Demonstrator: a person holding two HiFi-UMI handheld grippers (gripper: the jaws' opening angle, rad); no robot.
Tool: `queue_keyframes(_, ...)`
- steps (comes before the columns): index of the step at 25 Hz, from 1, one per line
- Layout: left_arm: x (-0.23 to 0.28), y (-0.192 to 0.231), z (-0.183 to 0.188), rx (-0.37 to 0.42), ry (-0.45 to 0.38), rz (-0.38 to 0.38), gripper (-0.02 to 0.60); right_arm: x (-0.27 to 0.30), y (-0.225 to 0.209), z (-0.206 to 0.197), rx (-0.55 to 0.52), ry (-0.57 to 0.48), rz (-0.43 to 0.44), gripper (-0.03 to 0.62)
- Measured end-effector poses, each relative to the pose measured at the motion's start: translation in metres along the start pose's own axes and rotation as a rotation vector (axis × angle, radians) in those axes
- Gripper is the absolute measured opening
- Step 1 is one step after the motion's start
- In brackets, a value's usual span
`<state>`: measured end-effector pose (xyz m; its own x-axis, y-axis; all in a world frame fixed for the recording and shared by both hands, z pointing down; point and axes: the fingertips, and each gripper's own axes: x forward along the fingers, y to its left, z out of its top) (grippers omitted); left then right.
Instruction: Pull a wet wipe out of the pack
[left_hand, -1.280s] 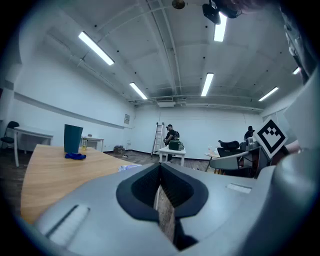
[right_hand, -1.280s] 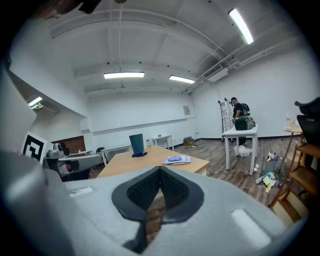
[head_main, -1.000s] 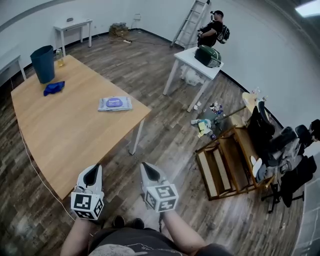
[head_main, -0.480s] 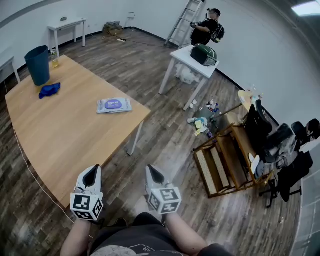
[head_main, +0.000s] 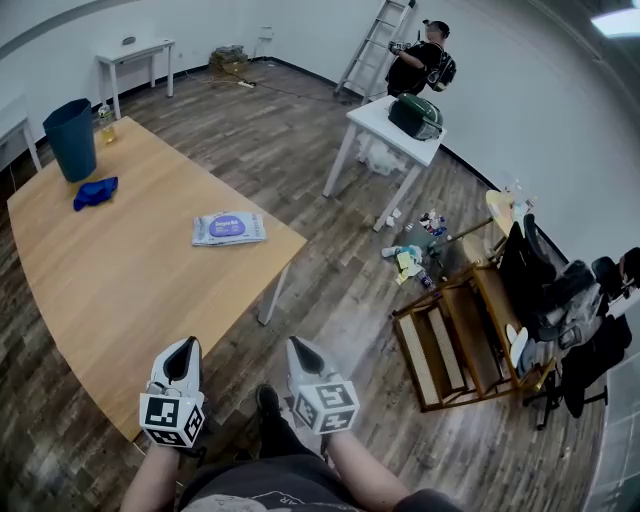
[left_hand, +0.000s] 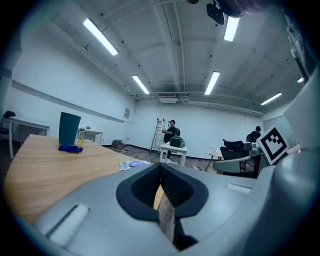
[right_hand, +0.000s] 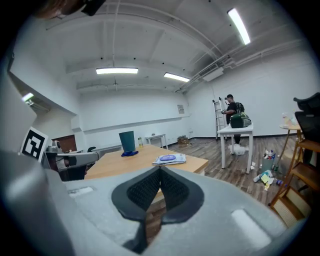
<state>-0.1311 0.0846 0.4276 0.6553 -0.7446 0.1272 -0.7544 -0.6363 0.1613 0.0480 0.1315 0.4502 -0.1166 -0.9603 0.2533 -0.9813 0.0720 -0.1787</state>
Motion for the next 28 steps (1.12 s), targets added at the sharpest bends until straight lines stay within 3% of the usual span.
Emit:
queue_keyframes(9, 0.077, 0.025, 0.007, 0.028, 0.039, 0.099, 0.018, 0.094, -0.034, 0.025, 0.009, 0.027, 0.119, -0.009)
queue_keyframes(13, 0.108, 0.035, 0.008, 0.014, 0.061, 0.133, 0.018, 0.129, -0.052, 0.033, -0.051, 0.043, 0.124, -0.009)
queue_keyframes(17, 0.136, 0.044, 0.010, 0.031, 0.081, 0.164, 0.018, 0.156, -0.066, 0.037, -0.045, 0.068, 0.163, -0.009)
queue_keyframes(22, 0.158, 0.059, 0.015, 0.027, 0.064, 0.248, 0.018, 0.184, -0.079, 0.043, -0.029, 0.070, 0.229, -0.009)
queue_keyframes(28, 0.168, 0.058, 0.005, 0.020, 0.091, 0.265, 0.018, 0.200, -0.077, 0.038, -0.031, 0.095, 0.279, -0.008)
